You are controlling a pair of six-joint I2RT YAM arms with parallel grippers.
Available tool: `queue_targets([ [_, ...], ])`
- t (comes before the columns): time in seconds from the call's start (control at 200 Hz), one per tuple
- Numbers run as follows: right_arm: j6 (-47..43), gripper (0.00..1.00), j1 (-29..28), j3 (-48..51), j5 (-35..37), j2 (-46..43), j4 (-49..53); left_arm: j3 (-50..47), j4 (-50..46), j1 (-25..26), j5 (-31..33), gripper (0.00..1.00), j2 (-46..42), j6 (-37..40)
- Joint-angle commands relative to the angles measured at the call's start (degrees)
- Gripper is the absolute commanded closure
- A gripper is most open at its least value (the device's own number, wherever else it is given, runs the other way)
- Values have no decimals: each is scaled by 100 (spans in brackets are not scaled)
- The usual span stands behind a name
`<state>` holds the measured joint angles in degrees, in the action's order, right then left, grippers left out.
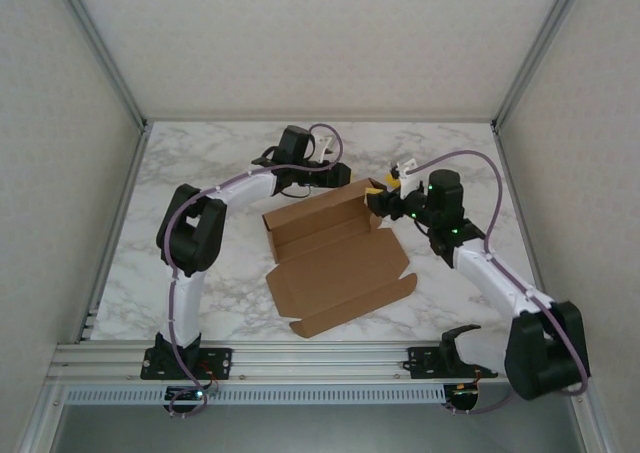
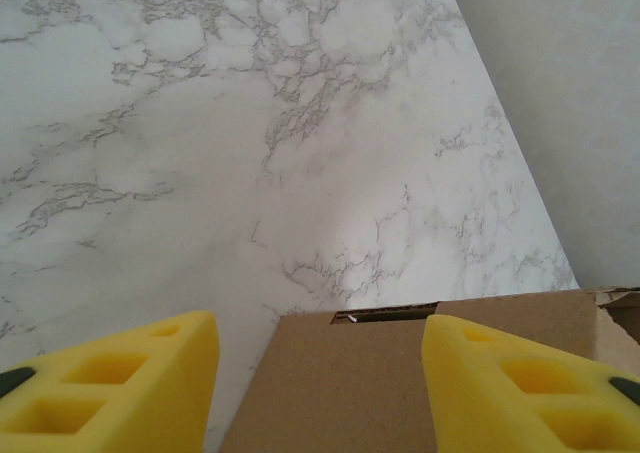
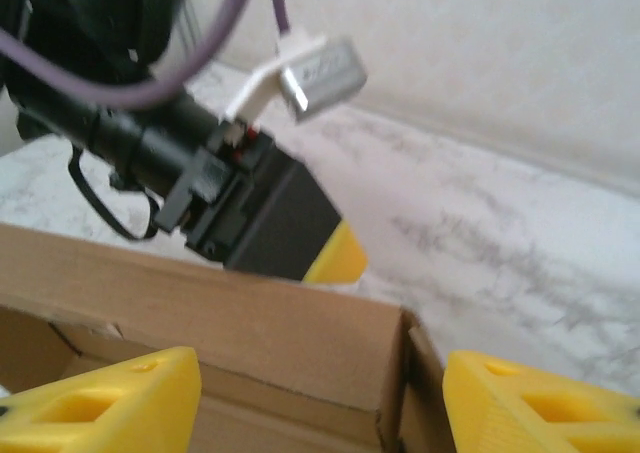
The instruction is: Fold the paper box
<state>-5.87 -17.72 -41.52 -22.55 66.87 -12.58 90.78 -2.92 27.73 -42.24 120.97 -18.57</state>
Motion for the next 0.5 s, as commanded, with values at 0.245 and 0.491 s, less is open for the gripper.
queue_targets([
  [0.245,-1602,55,794,184,463,-78,637,27,57,5,-12,46,-20,38],
  [0.491,-2005,42,689,99,-39,819,1021,20,64,5,-55,47,-28,29],
])
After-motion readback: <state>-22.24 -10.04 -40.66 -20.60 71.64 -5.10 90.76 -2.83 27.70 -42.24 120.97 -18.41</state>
